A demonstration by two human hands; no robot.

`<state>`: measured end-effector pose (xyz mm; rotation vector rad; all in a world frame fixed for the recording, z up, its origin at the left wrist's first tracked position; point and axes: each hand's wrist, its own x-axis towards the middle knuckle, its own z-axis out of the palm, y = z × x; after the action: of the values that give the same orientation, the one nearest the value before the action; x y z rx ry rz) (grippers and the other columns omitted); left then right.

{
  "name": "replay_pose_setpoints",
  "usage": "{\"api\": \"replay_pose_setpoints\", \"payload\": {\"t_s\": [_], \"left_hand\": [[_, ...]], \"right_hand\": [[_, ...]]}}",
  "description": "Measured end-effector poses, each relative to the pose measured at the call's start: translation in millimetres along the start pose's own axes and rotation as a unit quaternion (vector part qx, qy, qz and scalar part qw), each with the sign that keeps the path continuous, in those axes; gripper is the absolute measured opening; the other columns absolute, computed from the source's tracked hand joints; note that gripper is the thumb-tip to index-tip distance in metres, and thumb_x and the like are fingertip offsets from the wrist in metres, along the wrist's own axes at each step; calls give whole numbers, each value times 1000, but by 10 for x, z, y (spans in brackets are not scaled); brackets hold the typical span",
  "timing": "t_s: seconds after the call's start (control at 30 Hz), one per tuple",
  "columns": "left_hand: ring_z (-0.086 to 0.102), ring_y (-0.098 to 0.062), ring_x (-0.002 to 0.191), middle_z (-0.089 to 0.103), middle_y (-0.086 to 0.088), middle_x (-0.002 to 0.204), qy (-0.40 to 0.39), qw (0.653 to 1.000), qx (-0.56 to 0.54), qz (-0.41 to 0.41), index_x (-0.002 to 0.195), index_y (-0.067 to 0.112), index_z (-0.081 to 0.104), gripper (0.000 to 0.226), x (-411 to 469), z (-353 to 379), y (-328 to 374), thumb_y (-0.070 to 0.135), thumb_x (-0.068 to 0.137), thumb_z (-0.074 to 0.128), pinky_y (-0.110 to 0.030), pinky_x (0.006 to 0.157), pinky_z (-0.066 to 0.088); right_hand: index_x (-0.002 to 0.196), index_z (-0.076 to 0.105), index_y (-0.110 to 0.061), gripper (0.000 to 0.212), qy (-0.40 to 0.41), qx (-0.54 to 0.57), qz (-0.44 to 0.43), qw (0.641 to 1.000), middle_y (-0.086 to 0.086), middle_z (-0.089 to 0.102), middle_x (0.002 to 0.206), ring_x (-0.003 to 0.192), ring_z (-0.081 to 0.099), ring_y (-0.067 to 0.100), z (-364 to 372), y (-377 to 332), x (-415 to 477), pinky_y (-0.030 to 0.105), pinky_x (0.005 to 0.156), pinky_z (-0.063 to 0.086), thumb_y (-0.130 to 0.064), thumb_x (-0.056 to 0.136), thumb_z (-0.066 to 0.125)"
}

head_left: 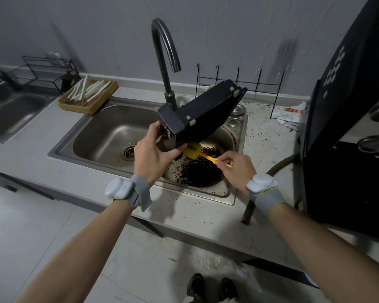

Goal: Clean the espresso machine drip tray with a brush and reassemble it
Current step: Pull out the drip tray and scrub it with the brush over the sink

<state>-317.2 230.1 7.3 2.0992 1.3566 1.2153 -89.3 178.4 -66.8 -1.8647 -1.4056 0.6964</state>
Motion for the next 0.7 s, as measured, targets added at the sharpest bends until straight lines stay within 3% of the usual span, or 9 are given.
{"api": "replay_pose_setpoints", "payload": {"t_s": [0.13,0.23,0.33,0.43,0.57,0.7], "left_hand": [[65,-1,97,67,15,106,-5,1000,13,16,123,18,52,65,-15,-23,12,45,73,83,-32,88,57],[61,-1,95,63,16,104,3,999,39,21,127,16,53,66,-20,-77,-7,41,73,83,-34,87,56],[61,-2,94,64,14,103,6,999,47,14,128,14,54,67,-36,-108,-35,36,73,84,-34,86,55],[62,-1,94,65,15,104,6,999,38,6,127,14,54,67,-59,-80,3,40,73,84,-32,88,55],[62,-1,92,64,18,101,18,999,38,14,126,18,53,66,-33,-54,58,44,74,83,-35,84,56],[66,-8,94,65,15,102,6,998,50,29,126,18,52,65,-23,-80,11,44,75,82,-40,83,57]], "right_hand": [[92,73,-26,9,13,-30,44,998,-5,71,88,90,65,24,74,-22,25,39,78,56,-30,89,65],[94,72,-26,11,56,-52,63,995,-2,72,93,92,65,26,3,89,-18,37,77,54,-33,91,64],[92,70,-27,9,124,26,30,991,-6,70,85,85,65,19,-66,151,-77,28,71,47,-33,91,63],[90,68,-27,7,171,94,63,979,-8,68,82,85,66,19,17,21,-35,31,73,50,-32,91,64],[90,73,-19,11,113,103,85,984,-4,74,86,90,67,19,202,-88,15,34,79,54,-27,91,66],[87,72,-24,10,39,43,59,997,-7,72,87,86,65,15,207,-23,-57,32,74,54,-30,90,65]]}}
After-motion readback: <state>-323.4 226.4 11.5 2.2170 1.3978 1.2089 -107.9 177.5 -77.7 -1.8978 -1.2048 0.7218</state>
